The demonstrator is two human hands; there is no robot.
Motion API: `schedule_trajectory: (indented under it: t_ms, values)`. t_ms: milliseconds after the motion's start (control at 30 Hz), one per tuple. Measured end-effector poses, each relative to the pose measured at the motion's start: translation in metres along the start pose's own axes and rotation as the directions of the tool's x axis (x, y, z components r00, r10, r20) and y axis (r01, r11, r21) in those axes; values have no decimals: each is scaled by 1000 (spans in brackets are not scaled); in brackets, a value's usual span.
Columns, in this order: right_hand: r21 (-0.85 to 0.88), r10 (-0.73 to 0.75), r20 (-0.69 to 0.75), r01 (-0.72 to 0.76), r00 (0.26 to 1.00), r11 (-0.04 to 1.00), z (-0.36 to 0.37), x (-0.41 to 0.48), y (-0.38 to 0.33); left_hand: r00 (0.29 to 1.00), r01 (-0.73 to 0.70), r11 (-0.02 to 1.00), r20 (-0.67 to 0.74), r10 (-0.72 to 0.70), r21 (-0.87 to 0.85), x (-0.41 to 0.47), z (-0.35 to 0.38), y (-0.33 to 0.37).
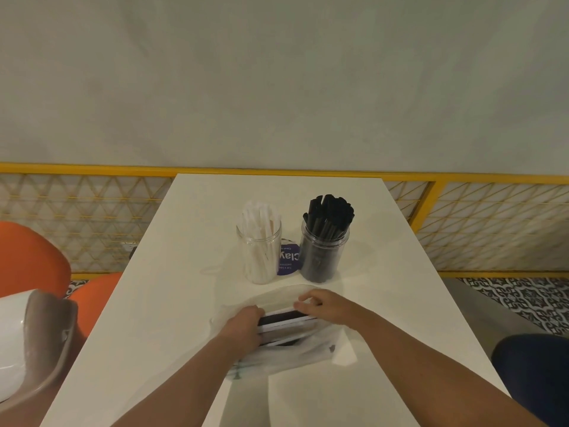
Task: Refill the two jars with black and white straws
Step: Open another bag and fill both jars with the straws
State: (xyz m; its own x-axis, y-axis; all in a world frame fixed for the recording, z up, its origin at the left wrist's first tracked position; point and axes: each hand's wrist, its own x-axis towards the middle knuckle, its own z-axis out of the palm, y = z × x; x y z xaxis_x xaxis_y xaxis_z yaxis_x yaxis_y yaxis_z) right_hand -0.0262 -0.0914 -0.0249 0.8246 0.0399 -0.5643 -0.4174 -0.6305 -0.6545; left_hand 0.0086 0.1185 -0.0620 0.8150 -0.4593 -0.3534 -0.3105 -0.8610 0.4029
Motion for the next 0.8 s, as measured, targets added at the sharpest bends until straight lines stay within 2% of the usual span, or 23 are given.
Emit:
schedule_trajectory:
  t_ms: [133,267,467,600,800]
  values:
    - [161,111,-33,-105,993,981,-4,-1,-9,1000,11,1000,-25,-12,-27,0,-8,3]
    - [390,133,-46,-105,990,915,-8,1,-9,998,14,995,-57,-20,-101,-4,-16,-1]
    - [474,76,17,-75,997,877,-11,0,-8,994,-73,954,-100,46,-292,-6,-30,0]
    - [457,7,42,-25,999,889,-11,-2,-18,995,-74,866,-89,34,-495,-6,-41,8]
    - [449,-204,-27,194,979,872,-12,-1,-44,997,-69,629,-40,59,-774,-11,-58,29]
